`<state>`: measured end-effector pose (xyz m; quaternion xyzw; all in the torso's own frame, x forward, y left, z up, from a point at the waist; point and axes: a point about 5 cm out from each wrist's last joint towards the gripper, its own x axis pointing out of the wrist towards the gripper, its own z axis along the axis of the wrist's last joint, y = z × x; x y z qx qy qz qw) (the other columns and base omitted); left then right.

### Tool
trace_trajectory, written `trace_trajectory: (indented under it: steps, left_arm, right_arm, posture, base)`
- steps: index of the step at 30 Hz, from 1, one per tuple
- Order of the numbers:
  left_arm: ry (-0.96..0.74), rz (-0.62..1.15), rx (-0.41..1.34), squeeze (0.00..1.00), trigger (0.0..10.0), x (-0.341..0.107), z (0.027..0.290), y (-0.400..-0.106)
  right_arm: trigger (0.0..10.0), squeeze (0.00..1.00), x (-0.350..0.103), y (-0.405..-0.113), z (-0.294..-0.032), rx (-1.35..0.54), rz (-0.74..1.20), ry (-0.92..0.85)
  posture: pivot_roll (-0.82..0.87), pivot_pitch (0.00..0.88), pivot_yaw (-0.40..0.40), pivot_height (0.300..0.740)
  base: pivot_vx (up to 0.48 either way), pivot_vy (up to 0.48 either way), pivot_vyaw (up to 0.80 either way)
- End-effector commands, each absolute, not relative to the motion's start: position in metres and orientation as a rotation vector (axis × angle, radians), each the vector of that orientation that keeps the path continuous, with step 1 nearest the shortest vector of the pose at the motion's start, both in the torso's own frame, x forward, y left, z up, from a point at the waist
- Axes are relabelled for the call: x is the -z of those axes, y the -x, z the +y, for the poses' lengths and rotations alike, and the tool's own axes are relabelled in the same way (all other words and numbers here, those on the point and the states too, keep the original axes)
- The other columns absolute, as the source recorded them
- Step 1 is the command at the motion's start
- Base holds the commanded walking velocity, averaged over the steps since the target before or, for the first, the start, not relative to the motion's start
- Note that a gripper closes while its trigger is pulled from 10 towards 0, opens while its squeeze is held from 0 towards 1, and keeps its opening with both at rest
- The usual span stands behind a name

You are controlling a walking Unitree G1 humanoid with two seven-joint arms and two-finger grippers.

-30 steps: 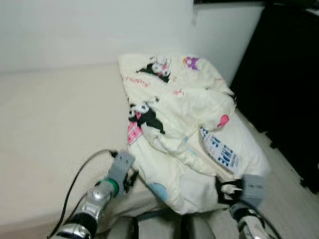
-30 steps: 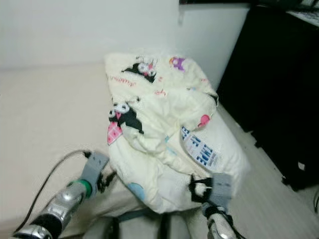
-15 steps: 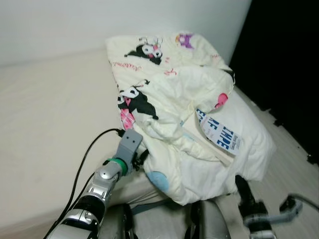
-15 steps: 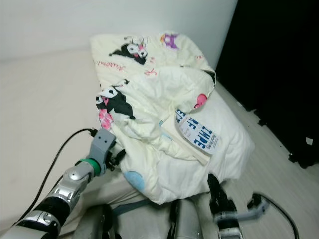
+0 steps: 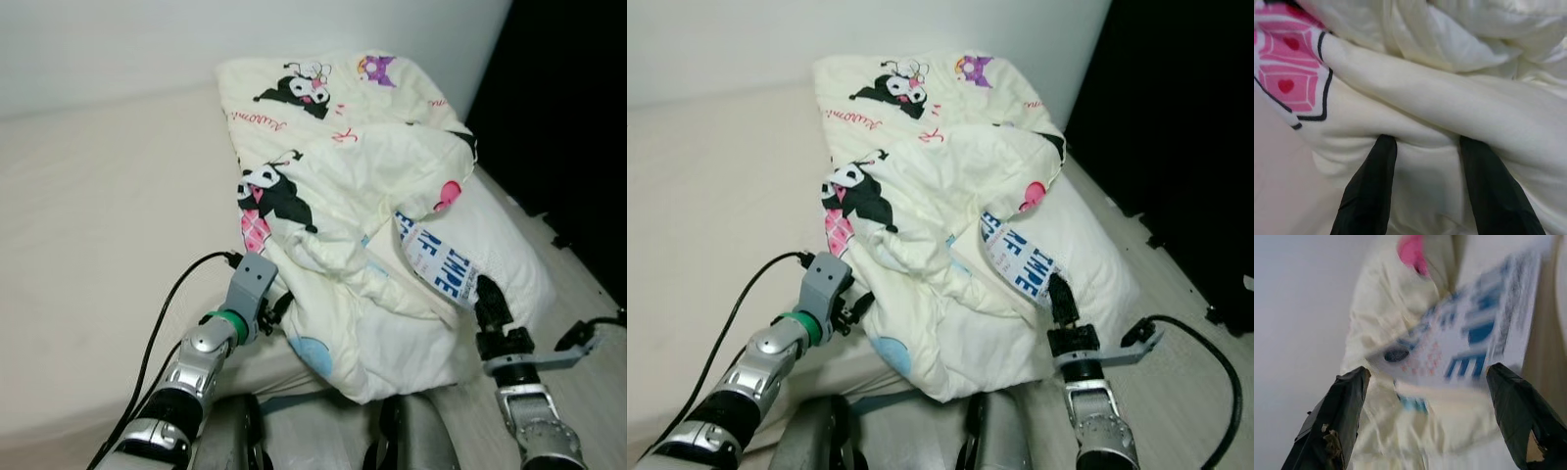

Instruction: Clean up the room

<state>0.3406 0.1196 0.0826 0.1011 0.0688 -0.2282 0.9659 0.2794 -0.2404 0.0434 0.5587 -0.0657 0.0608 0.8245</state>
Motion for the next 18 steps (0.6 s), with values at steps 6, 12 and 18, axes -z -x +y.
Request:
trace_trajectory:
  steps: [6, 12, 18]
  left_arm:
    - [-0.195, 0.137, 0.467, 0.0, 10.0, -0.085, 0.127, -0.335]
    - [-0.194, 0.145, 0.464, 0.0, 10.0, -0.083, 0.129, -0.331]
    - [-0.209, 0.155, 0.483, 0.0, 10.0, -0.086, 0.129, -0.328]
  right_arm:
    - [10.0, 0.0, -0.02, -0.268, -0.207, -0.204, -0.007, -1.26]
    - [10.0, 0.0, -0.011, -0.263, -0.206, -0.146, 0.006, -1.288]
    - [10.0, 0.0, -0.009, -0.258, -0.236, -0.025, -0.088, -1.296]
  posture:
    - [0.09, 0.201, 0.081, 0.595]
    - [0.09, 0.204, 0.086, 0.595]
    - [0.12, 0.21, 0.125, 0.595]
  base:
    - [0.0, 0.0, 0.0]
    - [0.0, 0.0, 0.0]
    - [0.0, 0.0, 0.0]
